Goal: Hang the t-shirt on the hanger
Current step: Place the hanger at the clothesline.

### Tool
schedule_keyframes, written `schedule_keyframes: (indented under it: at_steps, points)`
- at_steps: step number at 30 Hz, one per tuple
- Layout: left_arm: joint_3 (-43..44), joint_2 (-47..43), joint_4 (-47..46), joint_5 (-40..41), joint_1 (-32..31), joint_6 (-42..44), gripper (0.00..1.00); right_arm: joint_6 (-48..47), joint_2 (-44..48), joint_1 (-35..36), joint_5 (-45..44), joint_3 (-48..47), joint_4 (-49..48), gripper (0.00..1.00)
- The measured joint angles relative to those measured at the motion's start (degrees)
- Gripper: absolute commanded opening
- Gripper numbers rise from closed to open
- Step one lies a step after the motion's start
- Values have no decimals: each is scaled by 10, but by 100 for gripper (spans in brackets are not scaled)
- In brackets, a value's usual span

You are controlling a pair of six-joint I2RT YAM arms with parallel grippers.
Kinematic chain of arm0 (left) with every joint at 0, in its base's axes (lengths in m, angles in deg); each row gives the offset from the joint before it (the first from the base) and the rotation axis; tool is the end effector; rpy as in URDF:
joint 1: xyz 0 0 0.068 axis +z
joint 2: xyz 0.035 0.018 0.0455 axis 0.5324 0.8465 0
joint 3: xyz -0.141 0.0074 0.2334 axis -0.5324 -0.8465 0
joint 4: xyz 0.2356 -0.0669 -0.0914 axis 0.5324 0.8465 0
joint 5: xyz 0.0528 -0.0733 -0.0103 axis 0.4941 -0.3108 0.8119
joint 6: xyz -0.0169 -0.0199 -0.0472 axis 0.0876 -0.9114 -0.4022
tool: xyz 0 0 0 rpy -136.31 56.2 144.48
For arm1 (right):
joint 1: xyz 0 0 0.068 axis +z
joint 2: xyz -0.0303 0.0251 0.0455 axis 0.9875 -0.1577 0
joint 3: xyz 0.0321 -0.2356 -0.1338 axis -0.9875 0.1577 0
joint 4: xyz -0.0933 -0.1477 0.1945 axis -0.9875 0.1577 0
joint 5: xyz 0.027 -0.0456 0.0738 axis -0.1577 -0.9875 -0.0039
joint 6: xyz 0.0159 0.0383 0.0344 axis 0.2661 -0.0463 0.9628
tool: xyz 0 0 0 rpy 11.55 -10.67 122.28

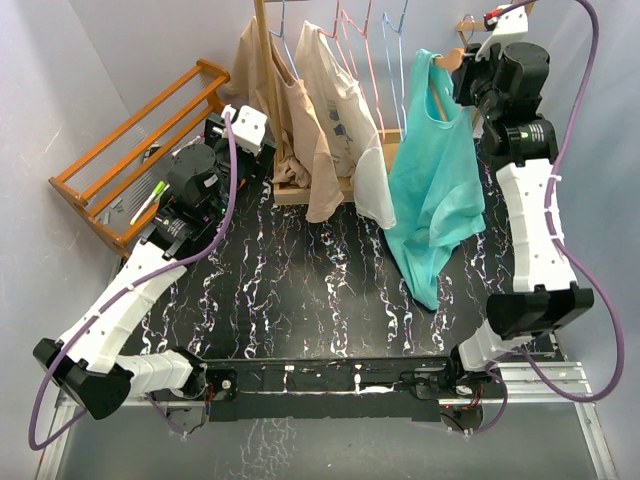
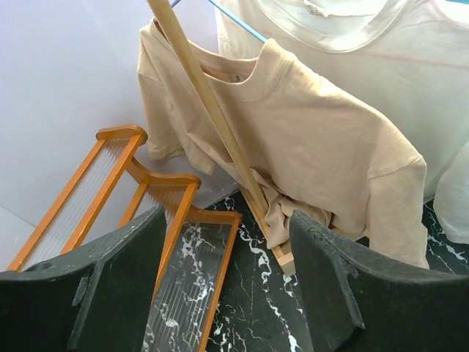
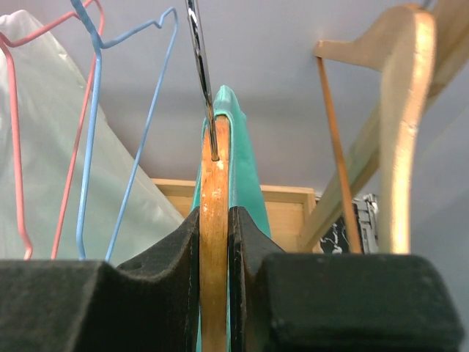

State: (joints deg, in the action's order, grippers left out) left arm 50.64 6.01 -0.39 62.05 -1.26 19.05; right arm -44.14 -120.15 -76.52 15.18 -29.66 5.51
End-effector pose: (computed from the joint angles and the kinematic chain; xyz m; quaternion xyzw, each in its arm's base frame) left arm 0.2224 -0.1354 0.4761 0.2054 0.6164 0.0107 0.7601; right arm 0.3225 0.0245 0.5254 -0.0369 0.7409 0.0125 0.6705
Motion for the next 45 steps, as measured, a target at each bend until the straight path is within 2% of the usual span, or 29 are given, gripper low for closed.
schedule_keyframes:
  at_steps: [9,16,24,34,45]
  points:
    - [0,16,2,-6,1,-14,67,19,-79,-7,61,-72,-6,8]
    - [0,19,2,-11,2,-15,67,22,-82,-9,64,-76,-35,8]
    - [0,29,3,-12,2,-18,67,22,-132,-12,64,-140,-82,8]
    - [0,32,9,-15,3,-24,67,23,-196,-17,63,-144,-107,8]
    - [-13,32,14,-20,3,-27,67,23,-198,-20,60,-145,-132,8]
